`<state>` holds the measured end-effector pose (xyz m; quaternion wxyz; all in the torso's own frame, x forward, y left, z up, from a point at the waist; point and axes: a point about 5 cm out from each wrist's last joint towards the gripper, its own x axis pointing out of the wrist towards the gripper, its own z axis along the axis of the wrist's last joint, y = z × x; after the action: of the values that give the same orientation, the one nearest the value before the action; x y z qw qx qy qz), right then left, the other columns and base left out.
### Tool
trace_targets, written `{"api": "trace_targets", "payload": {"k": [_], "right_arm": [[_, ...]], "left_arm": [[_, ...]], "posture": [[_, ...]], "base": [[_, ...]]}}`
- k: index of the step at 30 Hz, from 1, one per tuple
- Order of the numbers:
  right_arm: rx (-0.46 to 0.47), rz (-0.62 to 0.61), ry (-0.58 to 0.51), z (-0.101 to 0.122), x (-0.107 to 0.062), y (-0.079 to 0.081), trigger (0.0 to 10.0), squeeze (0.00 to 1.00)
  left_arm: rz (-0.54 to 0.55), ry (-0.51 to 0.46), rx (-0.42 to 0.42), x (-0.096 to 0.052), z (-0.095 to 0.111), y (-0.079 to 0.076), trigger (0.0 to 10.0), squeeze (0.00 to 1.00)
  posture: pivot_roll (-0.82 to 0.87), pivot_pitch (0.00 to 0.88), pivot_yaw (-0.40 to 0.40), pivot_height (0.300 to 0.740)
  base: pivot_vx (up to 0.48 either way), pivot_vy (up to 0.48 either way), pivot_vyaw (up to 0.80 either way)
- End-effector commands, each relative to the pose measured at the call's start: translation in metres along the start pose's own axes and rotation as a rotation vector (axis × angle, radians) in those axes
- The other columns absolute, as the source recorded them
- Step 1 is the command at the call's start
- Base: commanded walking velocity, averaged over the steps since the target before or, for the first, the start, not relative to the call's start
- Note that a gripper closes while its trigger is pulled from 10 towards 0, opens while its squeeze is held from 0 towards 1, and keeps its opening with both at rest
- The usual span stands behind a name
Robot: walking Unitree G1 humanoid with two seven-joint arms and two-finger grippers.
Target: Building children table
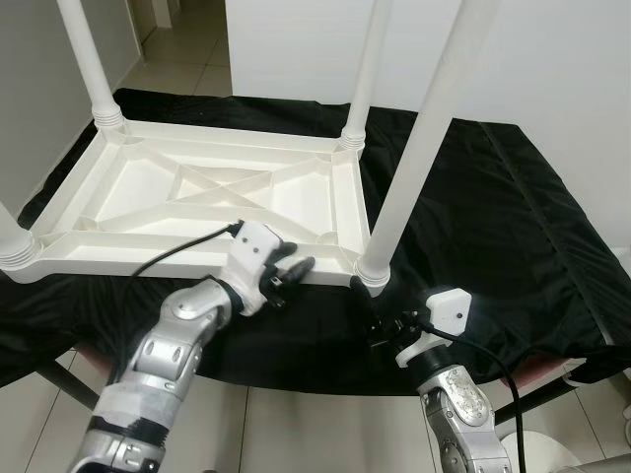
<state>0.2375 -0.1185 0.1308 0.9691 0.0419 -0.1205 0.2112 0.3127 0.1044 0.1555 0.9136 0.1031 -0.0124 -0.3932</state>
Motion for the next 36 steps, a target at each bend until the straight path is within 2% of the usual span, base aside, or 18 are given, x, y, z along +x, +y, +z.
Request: {"api": "trace_targets", "payload": {"k": [1,5,6,7,9,11,12,13,14,15,16,17,18,22,23,27,33,36], "right_arm": [[0.016,0.026,0.032,-0.005,-0.001,0.002,10.0,0.0],[0.027,0.12,0.068,-0.011,0.007,0.003,10.0,0.0],[0.027,0.126,0.071,-0.011,0.01,0.001,8.8,0.0],[0.025,0.125,0.072,-0.012,0.014,-0.002,4.9,0.0],[0.021,0.125,0.073,-0.012,0.021,-0.007,2.2,0.0],[0.018,0.125,0.073,-0.012,0.023,-0.008,2.2,0.0],[0.024,0.114,0.068,-0.011,0.026,-0.013,3.9,0.0],[0.024,0.114,0.068,-0.011,0.026,-0.013,3.9,0.0],[0.029,0.106,0.065,-0.011,0.028,-0.016,2.4,0.0],[0.029,0.106,0.065,-0.011,0.028,-0.016,2.4,0.0],[0.017,0.089,0.064,-0.01,0.03,-0.021,8.4,0.0],[0.017,0.089,0.064,-0.01,0.03,-0.021,8.4,0.0],[0.012,0.074,0.063,-0.009,0.032,-0.027,10.0,0.0],[0.011,0.033,0.06,-0.008,0.034,-0.038,10.0,0.0],[-0.003,-0.007,0.061,-0.007,0.034,-0.052,10.0,0.0],[-0.008,-0.021,0.06,-0.007,0.033,-0.057,10.0,0.0],[-0.098,-0.159,0.042,0.0,0.032,-0.096,10.0,0.0],[-0.106,-0.196,0.034,0.002,0.032,-0.103,10.0,0.0]], "left_arm": [[0.035,0.039,0.029,0.001,-0.005,0.003,10.0,0.0],[0.133,0.131,0.063,0.002,-0.016,0.017,10.0,0.0],[0.143,0.141,0.063,0.002,-0.018,0.019,10.0,0.0],[0.147,0.151,0.063,0.001,-0.019,0.021,10.0,0.0],[0.153,0.174,0.082,-0.001,-0.023,0.025,10.0,0.0],[0.156,0.179,0.092,-0.001,-0.023,0.026,10.0,0.0],[0.161,0.178,0.095,-0.003,-0.023,0.027,10.0,0.0],[0.161,0.178,0.095,-0.003,-0.023,0.027,10.0,0.0],[0.165,0.175,0.096,-0.003,-0.023,0.028,10.0,0.0],[0.165,0.175,0.096,-0.003,-0.023,0.028,10.0,0.0],[0.165,0.169,0.096,-0.005,-0.023,0.03,10.0,0.0],[0.165,0.169,0.096,-0.005,-0.023,0.03,10.0,0.0],[0.173,0.166,0.102,-0.008,-0.022,0.034,10.0,0.0],[0.182,0.157,0.112,-0.012,-0.021,0.039,10.0,0.0],[0.155,0.149,0.133,-0.017,-0.02,0.042,10.0,0.0],[0.146,0.149,0.144,-0.018,-0.019,0.043,10.0,0.0],[0.16,0.166,0.176,-0.021,-0.019,0.053,10.0,0.0],[0.161,0.168,0.181,-0.02,-0.019,0.054,10.0,0.0]], "posture": [[0.01,0.062,-0.033,0.74],[0.01,0.058,-0.028,0.74],[0.01,0.058,-0.028,0.74],[0.01,0.057,-0.028,0.74],[0.02,0.055,-0.029,0.74],[0.02,0.055,-0.029,0.74],[0.02,0.056,-0.031,0.74],[0.02,0.056,-0.031,0.74],[0.02,0.056,-0.031,0.74],[0.02,0.056,-0.031,0.74],[0.03,0.052,-0.034,0.74],[0.03,0.052,-0.034,0.74],[0.04,0.052,-0.036,0.74],[0.04,0.048,-0.035,0.74],[0.04,0.044,-0.033,0.74],[0.04,0.044,-0.033,0.74],[0.04,0.036,-0.022,0.74],[0.04,0.035,-0.023,0.74]], "base": [[0.0,0.0,0.0],[0.0,0.0,0.0],[0.0,0.0,0.0],[0.0,0.0,0.0],[0.0,0.0,0.0],[0.0,0.0,0.0],[0.0,0.0,0.0],[0.0,0.0,0.0],[0.0,0.0,0.0],[0.0,0.0,0.0],[0.0,0.0,0.0],[0.0,0.0,0.0],[0.0,0.0,0.0],[0.0,0.0,0.0],[0.0,0.0,0.0],[0.0,0.0,0.0],[0.0,0.0,0.0],[0.0,0.0,0.0]]}}
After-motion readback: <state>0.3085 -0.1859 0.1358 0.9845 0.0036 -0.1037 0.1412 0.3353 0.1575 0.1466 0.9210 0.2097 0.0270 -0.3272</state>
